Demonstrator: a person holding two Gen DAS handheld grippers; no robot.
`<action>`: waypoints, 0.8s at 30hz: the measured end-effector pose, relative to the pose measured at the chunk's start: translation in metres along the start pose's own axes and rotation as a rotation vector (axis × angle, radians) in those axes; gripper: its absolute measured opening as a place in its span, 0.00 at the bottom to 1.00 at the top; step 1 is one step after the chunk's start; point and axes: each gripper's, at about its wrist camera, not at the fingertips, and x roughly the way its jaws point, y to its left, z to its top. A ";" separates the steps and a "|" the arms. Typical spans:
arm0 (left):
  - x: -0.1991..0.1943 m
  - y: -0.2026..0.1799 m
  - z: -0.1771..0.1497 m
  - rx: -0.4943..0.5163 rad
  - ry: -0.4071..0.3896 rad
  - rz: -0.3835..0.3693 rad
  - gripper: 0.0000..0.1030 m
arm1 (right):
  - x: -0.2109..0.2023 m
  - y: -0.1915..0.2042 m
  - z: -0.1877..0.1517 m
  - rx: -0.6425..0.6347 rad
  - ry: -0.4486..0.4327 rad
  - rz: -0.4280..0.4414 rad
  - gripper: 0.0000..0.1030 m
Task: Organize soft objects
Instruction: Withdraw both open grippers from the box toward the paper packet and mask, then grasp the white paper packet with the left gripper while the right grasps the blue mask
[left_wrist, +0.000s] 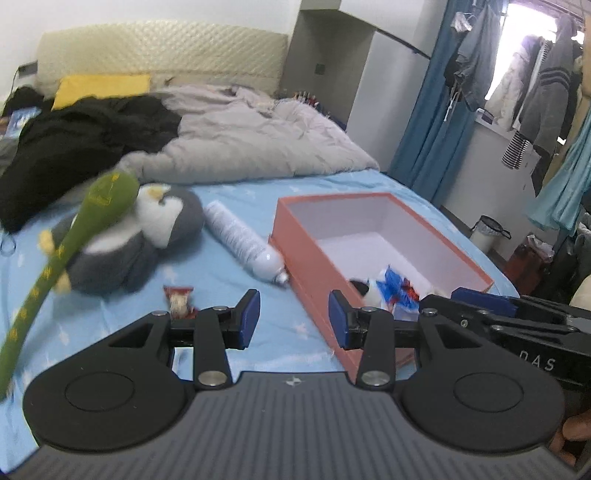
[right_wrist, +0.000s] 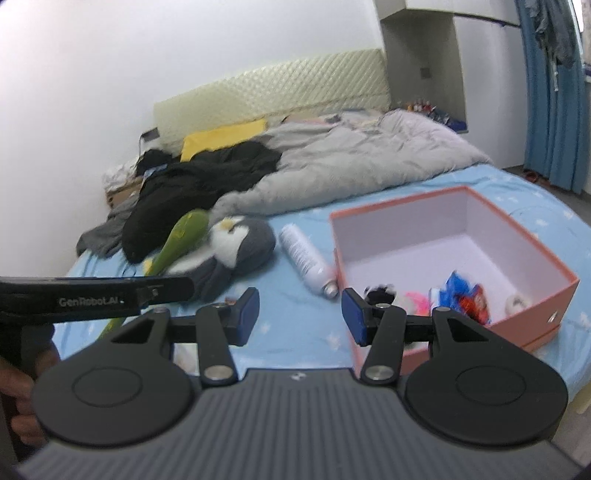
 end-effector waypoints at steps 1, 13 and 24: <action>-0.002 0.002 -0.006 0.000 0.008 0.010 0.45 | -0.001 0.001 -0.004 -0.002 0.006 -0.002 0.51; -0.022 0.048 -0.063 -0.137 0.043 0.072 0.45 | 0.002 0.030 -0.047 -0.053 0.105 0.038 0.51; 0.014 0.106 -0.093 -0.216 0.122 0.180 0.46 | 0.064 0.057 -0.071 -0.130 0.242 0.102 0.65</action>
